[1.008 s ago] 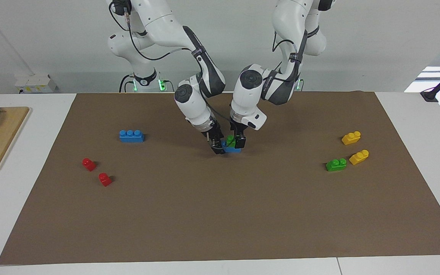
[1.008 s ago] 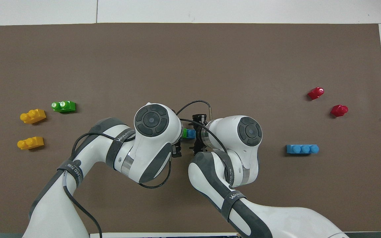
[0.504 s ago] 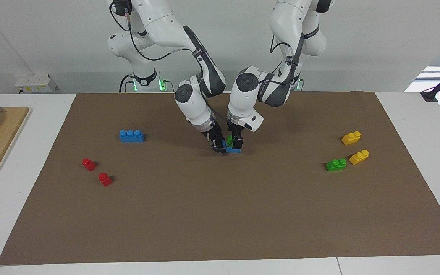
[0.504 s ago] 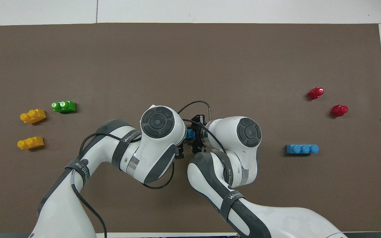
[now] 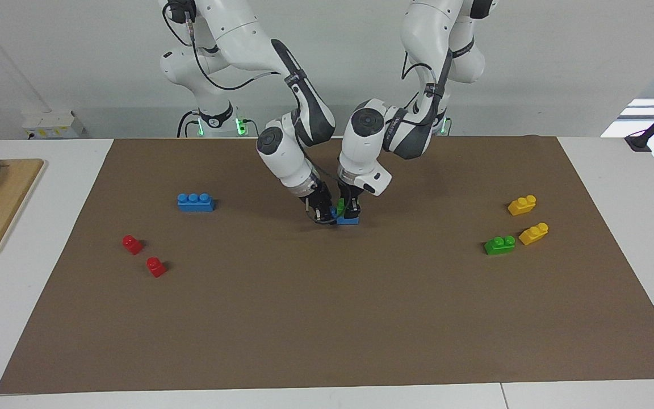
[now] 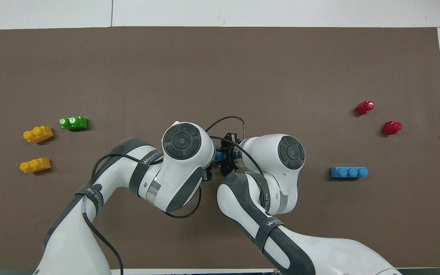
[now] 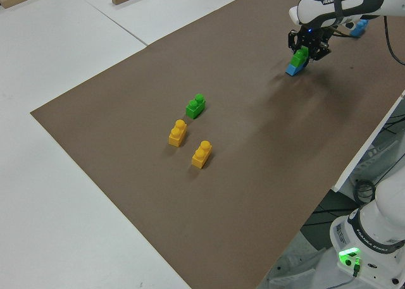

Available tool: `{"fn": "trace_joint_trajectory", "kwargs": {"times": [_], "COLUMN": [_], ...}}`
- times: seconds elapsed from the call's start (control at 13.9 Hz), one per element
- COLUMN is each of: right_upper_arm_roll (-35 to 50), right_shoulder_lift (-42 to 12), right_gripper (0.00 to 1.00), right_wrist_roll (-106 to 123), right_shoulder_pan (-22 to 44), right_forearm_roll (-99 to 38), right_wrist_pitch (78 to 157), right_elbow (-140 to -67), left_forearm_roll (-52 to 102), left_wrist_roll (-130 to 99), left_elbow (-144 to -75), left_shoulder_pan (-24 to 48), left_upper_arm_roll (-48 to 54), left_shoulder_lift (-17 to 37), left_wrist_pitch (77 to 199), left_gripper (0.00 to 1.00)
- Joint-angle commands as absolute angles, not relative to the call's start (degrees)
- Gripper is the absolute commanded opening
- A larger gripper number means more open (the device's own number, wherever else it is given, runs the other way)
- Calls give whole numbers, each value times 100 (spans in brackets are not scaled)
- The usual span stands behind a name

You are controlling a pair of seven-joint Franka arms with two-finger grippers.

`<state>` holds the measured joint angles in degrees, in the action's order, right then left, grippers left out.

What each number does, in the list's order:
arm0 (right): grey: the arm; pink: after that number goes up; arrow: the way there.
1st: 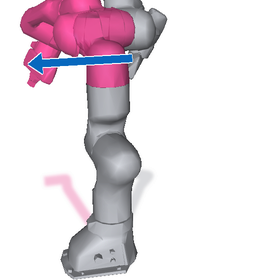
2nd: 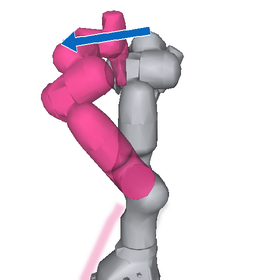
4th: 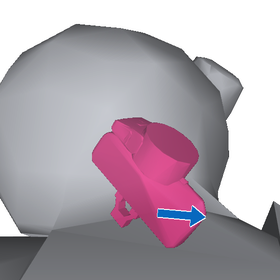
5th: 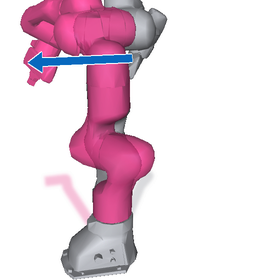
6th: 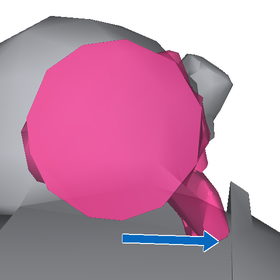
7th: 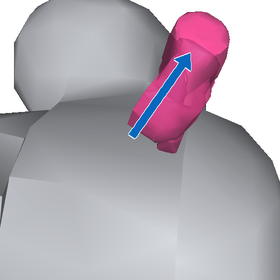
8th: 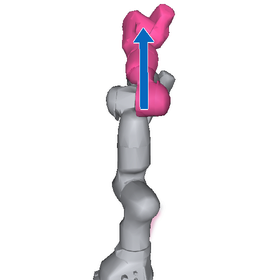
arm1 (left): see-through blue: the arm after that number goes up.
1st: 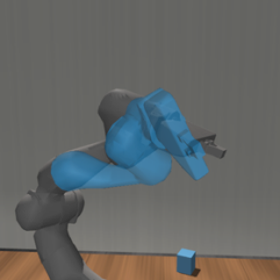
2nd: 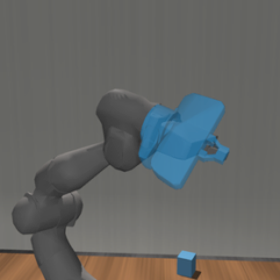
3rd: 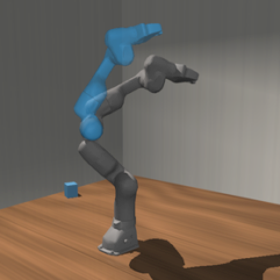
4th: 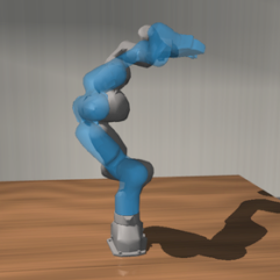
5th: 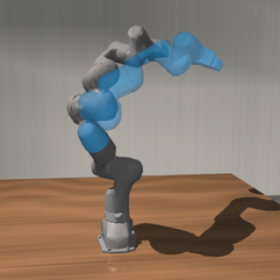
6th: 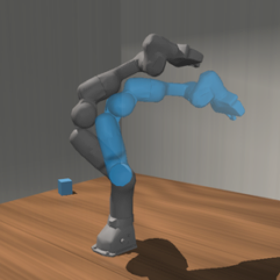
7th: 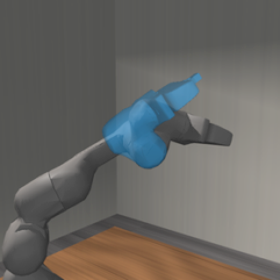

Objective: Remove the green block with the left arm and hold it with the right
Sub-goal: 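Pull the green brick off with the left gripper while the right gripper holds blue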

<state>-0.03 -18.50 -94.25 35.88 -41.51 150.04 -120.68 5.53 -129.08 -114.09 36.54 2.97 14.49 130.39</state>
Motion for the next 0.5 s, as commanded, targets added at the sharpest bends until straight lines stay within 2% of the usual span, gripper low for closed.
{"fn": "trace_joint_trajectory", "kwargs": {"times": [0.0,0.22,0.43], "right_upper_arm_roll": [0,0,0], "right_shoulder_lift": [-1881,-1881,-1881], "right_gripper": [0,0,0], "right_wrist_roll": [-9431,-9422,-9404], "right_shoulder_pan": [3568,3577,3586], "right_forearm_roll": [-4289,-4289,-4289], "right_wrist_pitch": [15196,15196,15205], "right_elbow": [-12067,-12067,-12067], "left_forearm_roll": [598,571,571], "left_wrist_roll": [-13052,-12955,-12719], "left_elbow": [-11409,-11365,-11277], "left_shoulder_pan": [3744,3692,3473], "left_upper_arm_roll": [246,246,228], "left_shoulder_lift": [1450,1345,1021], "left_wrist_pitch": [12964,12745,12367], "left_gripper": [0,0,0]}}
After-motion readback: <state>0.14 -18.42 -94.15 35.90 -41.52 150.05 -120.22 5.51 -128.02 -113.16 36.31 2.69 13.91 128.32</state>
